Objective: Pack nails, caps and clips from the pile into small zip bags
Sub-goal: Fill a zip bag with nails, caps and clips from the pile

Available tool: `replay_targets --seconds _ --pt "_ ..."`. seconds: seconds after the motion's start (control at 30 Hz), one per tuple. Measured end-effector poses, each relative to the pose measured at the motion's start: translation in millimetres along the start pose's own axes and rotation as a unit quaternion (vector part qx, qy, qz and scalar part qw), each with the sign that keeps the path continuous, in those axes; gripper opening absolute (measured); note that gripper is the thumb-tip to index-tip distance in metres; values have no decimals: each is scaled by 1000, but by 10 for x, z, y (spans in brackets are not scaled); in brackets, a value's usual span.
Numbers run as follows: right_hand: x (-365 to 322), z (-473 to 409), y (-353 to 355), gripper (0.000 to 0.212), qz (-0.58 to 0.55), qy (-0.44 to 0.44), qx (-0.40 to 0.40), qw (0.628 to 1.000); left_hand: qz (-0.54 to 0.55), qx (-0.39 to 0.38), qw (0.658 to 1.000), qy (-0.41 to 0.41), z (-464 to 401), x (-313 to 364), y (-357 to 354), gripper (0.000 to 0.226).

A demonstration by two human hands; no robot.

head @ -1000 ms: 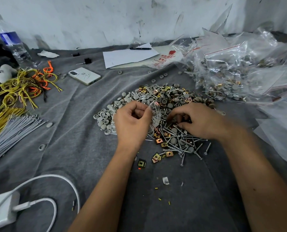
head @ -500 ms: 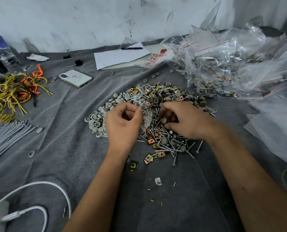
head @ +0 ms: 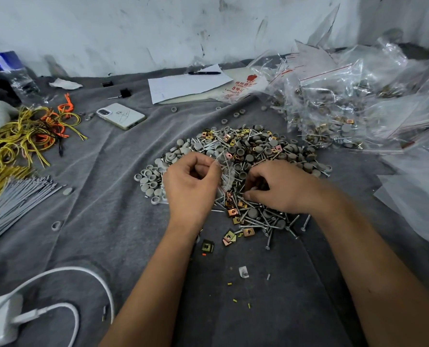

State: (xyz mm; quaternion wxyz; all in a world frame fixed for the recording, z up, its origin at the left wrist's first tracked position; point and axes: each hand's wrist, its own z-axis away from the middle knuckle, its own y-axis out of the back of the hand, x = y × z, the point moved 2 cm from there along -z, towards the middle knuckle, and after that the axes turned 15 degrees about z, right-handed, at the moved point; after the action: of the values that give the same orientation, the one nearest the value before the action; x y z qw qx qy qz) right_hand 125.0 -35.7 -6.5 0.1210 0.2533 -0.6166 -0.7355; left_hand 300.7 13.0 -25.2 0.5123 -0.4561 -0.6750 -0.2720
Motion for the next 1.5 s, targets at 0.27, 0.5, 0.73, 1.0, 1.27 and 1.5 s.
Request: replay_targets --seconds 0.27,0.5,0.73,1.0,1.27,1.5 --pt "6 14 -20 12 18 11 19 1000 -6 -3 1000 -3 -8 -16 8 18" --pt "54 -4 0 24 -67 8 99 993 -11 -1 1000 0 -15 -24 12 18" --pt "38 5 13 31 -30 38 101 994 -13 -5 1000 -2 -27 -26 23 18" --pt "2 31 -19 15 14 63 8 998 -13 -3 1000 1 -32 -32 24 18" --pt "-80 29 65 15 -7 53 134 989 -11 -8 1000 4 -24 -21 15 17" --pt "-229 59 87 18 -118 115 285 944 -21 -29 999 -12 -7 5 0 17"
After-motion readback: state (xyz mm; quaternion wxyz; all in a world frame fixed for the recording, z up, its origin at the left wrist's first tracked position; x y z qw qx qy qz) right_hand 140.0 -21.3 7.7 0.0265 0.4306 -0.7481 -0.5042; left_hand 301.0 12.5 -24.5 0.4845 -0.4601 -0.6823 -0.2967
